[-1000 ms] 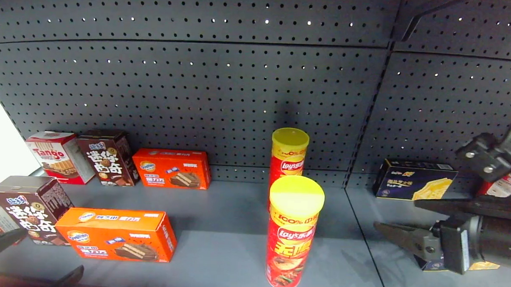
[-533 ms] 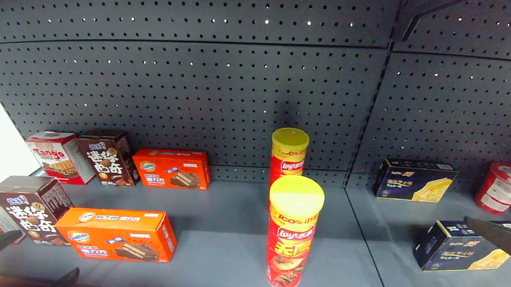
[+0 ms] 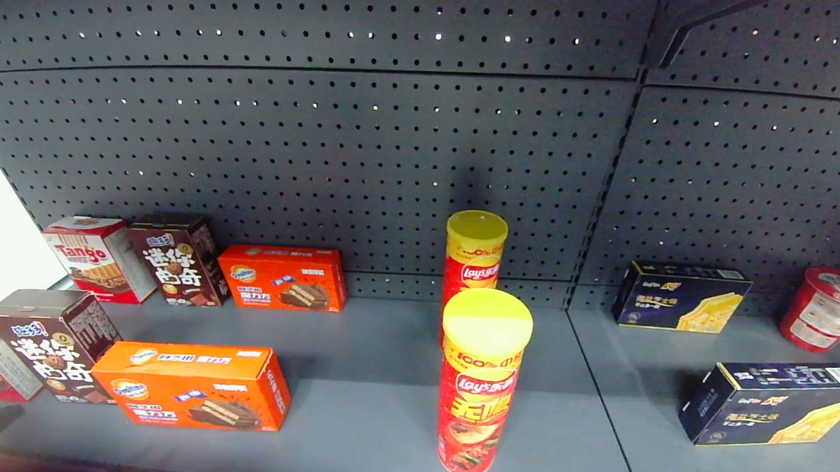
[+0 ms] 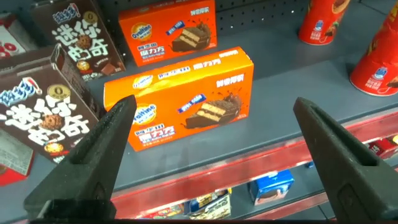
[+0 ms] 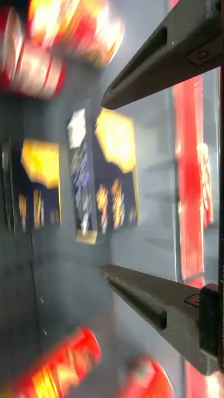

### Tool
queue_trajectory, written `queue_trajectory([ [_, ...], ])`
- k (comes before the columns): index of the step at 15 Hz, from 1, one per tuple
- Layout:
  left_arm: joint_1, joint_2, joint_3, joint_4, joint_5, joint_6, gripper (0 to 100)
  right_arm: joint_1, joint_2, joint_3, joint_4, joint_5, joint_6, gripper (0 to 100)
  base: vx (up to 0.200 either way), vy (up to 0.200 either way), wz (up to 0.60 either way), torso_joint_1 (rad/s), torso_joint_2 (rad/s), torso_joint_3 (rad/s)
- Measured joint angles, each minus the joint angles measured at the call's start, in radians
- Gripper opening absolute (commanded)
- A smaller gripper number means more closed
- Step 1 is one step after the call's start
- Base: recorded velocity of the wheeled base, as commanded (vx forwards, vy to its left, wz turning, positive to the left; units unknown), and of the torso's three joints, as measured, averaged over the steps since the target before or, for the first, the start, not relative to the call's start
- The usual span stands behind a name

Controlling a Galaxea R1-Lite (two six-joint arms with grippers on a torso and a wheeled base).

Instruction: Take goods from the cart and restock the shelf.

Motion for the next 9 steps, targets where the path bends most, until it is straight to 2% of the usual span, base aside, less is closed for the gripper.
queue_trajectory([
  [2, 0.000, -0.023, 0.013, 0.000, 0.034, 0.000, 100, -0.067, -0.099, 0.073, 0.001, 0.001, -0.015, 100, 0.000, 0.000, 0.00, 0.000, 0.00, 0.000],
  [3, 0.000, -0.037, 0.020, 0.000, 0.079, -0.003, 100, -0.085, -0.139, 0.100, 0.001, 0.004, -0.023, 100, 0.000, 0.000, 0.00, 0.000, 0.00, 0.000],
  [4, 0.000, -0.053, 0.035, 0.000, 0.146, -0.021, 100, -0.095, -0.177, 0.129, 0.000, 0.022, -0.031, 100, 0.000, 0.000, 0.00, 0.000, 0.00, 0.000],
  [5, 0.000, -0.070, 0.051, 0.001, 0.180, -0.037, 100, -0.099, -0.207, 0.154, 0.000, 0.046, -0.046, 100, 0.000, 0.000, 0.00, 0.000, 0.00, 0.000],
  [8, 0.000, -0.158, 0.119, 0.010, 0.208, -0.050, 100, -0.108, -0.312, 0.232, -0.003, 0.115, -0.094, 100, 0.000, 0.000, 0.00, 0.000, 0.00, 0.000],
  [9, -0.001, -0.199, 0.134, 0.041, 0.210, -0.051, 100, -0.109, -0.336, 0.252, -0.010, 0.127, -0.101, 100, 0.000, 0.000, 0.00, 0.000, 0.00, 0.000],
])
